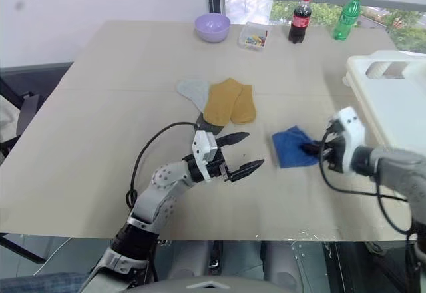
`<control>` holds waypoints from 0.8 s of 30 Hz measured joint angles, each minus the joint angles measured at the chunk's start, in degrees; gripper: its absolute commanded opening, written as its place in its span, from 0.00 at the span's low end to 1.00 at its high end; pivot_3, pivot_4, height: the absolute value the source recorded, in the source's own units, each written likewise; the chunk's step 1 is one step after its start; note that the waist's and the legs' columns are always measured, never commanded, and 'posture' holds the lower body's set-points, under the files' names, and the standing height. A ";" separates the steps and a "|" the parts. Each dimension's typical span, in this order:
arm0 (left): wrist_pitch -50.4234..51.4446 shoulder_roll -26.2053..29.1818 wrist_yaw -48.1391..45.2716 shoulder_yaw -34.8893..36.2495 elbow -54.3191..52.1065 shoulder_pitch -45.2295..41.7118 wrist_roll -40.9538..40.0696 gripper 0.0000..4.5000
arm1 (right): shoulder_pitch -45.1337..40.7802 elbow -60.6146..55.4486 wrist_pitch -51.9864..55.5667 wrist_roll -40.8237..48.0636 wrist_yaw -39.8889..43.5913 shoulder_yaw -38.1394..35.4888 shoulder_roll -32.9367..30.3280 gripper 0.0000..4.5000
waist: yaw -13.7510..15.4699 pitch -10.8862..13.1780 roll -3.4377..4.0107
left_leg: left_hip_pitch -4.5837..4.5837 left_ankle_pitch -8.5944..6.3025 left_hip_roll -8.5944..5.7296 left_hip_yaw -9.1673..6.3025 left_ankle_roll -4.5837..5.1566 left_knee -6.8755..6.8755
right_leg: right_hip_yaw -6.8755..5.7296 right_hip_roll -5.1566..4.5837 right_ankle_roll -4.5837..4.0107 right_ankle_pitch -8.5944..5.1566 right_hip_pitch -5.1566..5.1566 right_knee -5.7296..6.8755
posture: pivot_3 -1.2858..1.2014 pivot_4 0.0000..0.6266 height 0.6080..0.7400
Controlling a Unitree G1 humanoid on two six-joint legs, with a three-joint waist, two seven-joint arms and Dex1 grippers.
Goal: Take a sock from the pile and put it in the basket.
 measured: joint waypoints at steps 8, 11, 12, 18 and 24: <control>-1.57 -2.61 -4.06 0.00 2.83 -2.39 -1.65 1.00 | 0.53 5.43 0.13 -0.38 6.79 -6.99 -12.67 0.00 | -0.02 0.01 -0.02 | 0.04 0.00 -0.01 0.03 0.00 0.18 | 0.06 -0.01 0.01 0.01 0.05 0.05 | 0.52 0.24 0.92; -2.86 -3.94 -5.28 -0.07 4.41 -4.03 -1.67 1.00 | 0.39 10.70 -1.99 -2.86 8.62 -8.00 -15.92 0.00 | -0.12 0.00 -0.01 | 0.05 0.00 0.00 0.04 0.00 0.20 | 0.09 0.02 0.02 0.02 0.05 0.07 | 0.52 0.24 0.92; -3.25 -4.27 -5.60 -0.11 4.59 -4.36 -1.67 1.00 | 0.21 12.88 -2.66 -3.85 9.12 -8.37 -16.76 0.00 | -0.12 0.00 0.00 | 0.05 0.00 0.00 0.06 0.00 0.19 | 0.10 0.02 0.02 0.02 0.05 0.07 | 0.52 0.24 0.92; -6.84 -4.88 -7.88 -0.15 6.78 -5.08 -1.20 1.00 | -4.02 31.43 -12.06 -12.14 10.88 -8.98 -19.91 0.00 | -0.20 -0.02 0.02 | 0.07 0.00 -0.01 0.17 0.00 0.19 | 0.13 0.03 0.02 0.03 0.05 0.08 | 0.52 0.24 0.92; -12.01 -6.48 -7.98 0.12 8.67 -5.72 -0.43 1.00 | -12.20 51.48 -22.31 -21.58 9.77 -4.16 -19.36 0.00 | -0.28 -0.10 0.17 | 0.09 0.01 0.00 0.33 -0.01 0.19 | 0.18 0.06 0.03 0.03 0.05 0.09 | 0.52 0.24 0.92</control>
